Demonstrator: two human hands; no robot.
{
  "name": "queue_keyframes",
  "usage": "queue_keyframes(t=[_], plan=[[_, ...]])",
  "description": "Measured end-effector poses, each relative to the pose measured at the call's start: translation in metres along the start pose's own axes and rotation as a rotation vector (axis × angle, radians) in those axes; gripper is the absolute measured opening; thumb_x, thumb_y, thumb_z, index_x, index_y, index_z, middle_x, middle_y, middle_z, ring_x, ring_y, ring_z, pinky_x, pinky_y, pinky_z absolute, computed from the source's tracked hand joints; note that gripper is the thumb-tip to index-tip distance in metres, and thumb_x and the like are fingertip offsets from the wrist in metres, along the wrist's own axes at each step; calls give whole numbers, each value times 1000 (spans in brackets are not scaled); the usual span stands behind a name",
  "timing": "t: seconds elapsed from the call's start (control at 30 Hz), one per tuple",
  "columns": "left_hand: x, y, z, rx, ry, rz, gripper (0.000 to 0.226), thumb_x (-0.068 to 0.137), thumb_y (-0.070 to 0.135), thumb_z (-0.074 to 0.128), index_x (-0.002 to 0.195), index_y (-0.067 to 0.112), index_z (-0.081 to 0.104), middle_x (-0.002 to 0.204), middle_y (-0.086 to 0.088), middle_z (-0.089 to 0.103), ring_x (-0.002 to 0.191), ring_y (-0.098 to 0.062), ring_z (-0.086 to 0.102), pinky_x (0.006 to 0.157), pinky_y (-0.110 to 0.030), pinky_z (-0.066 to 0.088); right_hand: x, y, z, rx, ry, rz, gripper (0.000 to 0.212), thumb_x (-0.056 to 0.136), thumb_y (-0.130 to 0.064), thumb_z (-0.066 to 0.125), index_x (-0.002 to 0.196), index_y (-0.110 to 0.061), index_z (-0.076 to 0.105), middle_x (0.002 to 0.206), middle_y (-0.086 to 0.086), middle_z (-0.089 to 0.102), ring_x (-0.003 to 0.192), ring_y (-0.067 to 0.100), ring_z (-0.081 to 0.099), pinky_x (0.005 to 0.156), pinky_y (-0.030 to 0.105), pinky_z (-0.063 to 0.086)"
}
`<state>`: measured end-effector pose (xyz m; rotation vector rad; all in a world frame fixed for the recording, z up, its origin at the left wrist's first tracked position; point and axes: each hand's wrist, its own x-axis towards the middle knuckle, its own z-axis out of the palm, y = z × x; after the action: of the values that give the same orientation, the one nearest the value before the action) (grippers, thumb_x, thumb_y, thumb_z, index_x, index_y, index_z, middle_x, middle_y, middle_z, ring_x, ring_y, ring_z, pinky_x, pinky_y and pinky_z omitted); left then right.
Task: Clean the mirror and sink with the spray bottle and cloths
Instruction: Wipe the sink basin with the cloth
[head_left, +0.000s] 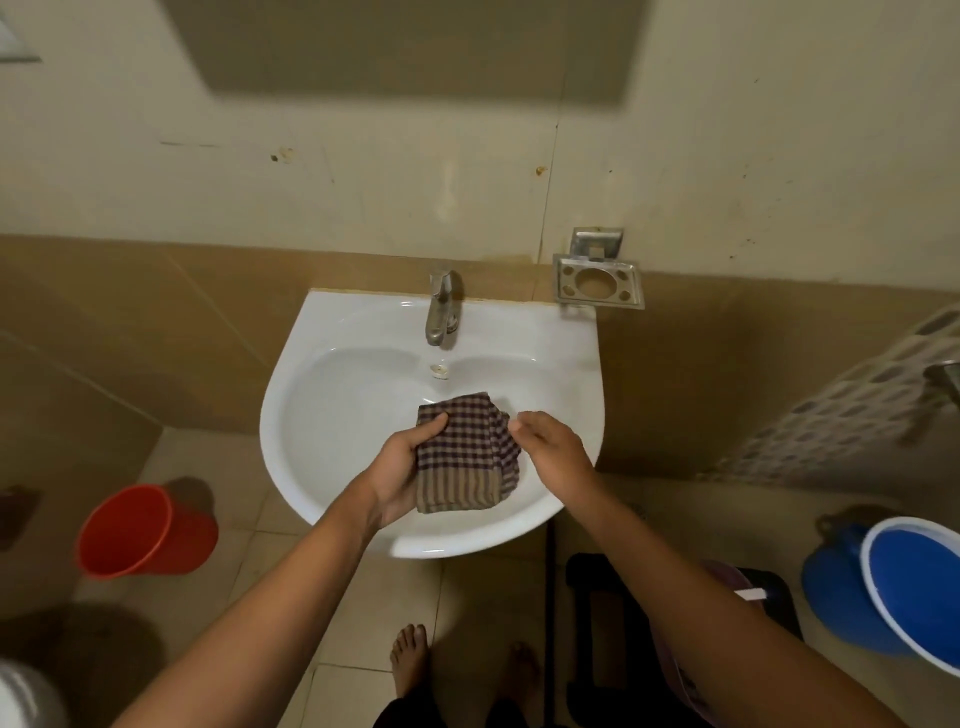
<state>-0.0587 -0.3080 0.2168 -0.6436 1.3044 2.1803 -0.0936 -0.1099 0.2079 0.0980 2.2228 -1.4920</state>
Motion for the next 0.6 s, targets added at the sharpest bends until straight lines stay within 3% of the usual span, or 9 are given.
queue_keyframes(t=[0.1,0.2,0.3,0.4,0.53,0.6], plan=[[-12,7,0,-146,-61,38,48,91,32,49,128,3,56,129,-21,61,121,-38,56,105,-51,41,-1,-7,5,455,-213,187,49,91,-55,56,122,-17,63,121,2,67,114,23,62,98,40,51],[-16,12,-6,-117,-78,32,43,93,29,48,125,3,59,125,-20,63,114,-37,60,100,-50,45,-4,-7,18,502,-378,133,46,92,-50,59,127,-19,62,122,3,69,112,22,66,91,42,56],[-14,18,-20,18,-63,-30,40,92,28,53,123,5,62,121,-19,66,114,-38,61,99,-51,47,-5,-16,36,410,-257,102,38,87,-24,72,121,-11,64,114,8,72,101,24,71,77,32,59],[-13,24,-33,159,-10,-59,33,92,26,57,118,7,65,114,-16,70,108,-36,66,96,-49,51,0,-13,57,357,-82,134,37,82,-8,77,117,-7,64,112,11,70,97,25,70,72,33,60],[-11,29,-51,239,49,37,28,93,23,58,117,10,65,111,-13,72,101,-30,69,91,-43,54,2,-15,80,236,71,111,23,85,-2,68,107,-10,65,105,9,70,99,27,68,84,43,59],[-11,32,-58,244,72,93,27,95,23,56,118,12,65,111,-12,72,97,-30,68,77,-37,55,0,-20,85,126,167,90,18,85,-4,67,102,-11,65,100,7,70,96,26,68,85,46,58]])
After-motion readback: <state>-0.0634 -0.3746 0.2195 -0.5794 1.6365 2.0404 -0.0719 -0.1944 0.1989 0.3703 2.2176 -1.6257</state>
